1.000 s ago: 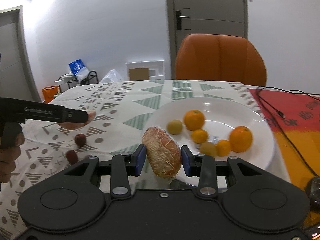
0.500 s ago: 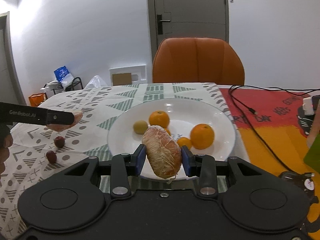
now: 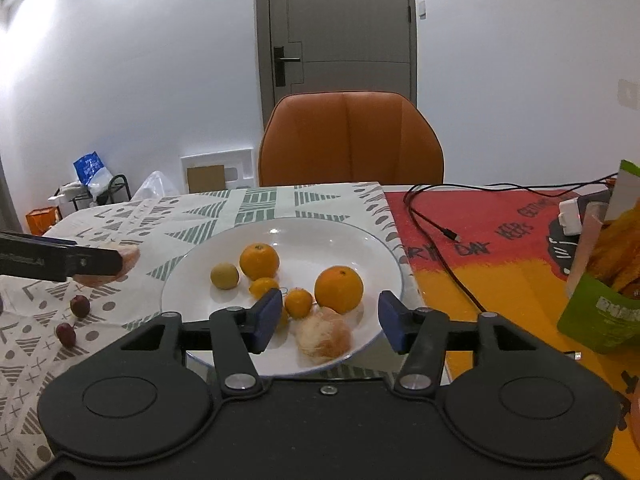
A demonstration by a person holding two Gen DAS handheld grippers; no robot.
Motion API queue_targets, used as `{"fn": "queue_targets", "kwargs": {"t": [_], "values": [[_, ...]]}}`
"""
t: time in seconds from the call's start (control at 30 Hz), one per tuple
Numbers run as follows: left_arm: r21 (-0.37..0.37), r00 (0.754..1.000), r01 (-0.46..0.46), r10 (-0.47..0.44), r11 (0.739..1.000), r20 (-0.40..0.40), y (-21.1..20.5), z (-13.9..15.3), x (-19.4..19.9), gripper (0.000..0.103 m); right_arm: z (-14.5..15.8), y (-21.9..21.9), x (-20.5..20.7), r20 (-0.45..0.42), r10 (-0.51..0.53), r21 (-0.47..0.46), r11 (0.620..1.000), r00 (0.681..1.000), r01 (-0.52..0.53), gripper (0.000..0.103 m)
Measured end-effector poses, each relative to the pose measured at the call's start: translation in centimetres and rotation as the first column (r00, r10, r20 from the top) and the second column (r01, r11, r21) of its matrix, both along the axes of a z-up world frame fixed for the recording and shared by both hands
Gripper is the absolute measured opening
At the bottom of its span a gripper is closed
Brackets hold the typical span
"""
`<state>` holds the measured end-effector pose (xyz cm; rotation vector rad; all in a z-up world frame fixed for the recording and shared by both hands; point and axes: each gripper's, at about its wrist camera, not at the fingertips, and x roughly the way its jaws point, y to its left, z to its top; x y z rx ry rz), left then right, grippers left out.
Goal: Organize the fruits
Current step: 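Lower the bread roll into the white plate with the right gripper while the left places the pastry there, then move both open grippers back over the two small red fruits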
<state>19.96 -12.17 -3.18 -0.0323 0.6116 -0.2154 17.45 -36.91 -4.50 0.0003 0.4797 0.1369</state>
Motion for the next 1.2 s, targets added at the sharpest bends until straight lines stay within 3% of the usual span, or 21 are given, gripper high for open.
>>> {"fn": "queue_targets", "kwargs": {"t": [0.7,0.8,1.2], "values": [[0.0,0.99,0.128,-0.128,0.992,0.052,-5.0,0.8,0.6,0.081,-0.7,-1.5,-2.1,-0.023,-0.023,0.063,0.998,0.999,0.024,0.054],[0.014,0.99,0.116,-0.117,0.993,0.081,-5.0,1.1,0.3,0.083,-0.8,-1.4,-2.0,-0.028,-0.016,0.062,0.998,0.999,0.018,0.054],[0.027,1.0,-0.005,0.005,1.0,0.011,-0.7,0.2,0.4,0.083,-0.8,0.5,-1.6,-0.027,0.037,0.066,0.997,0.999,-0.035,0.054]]}}
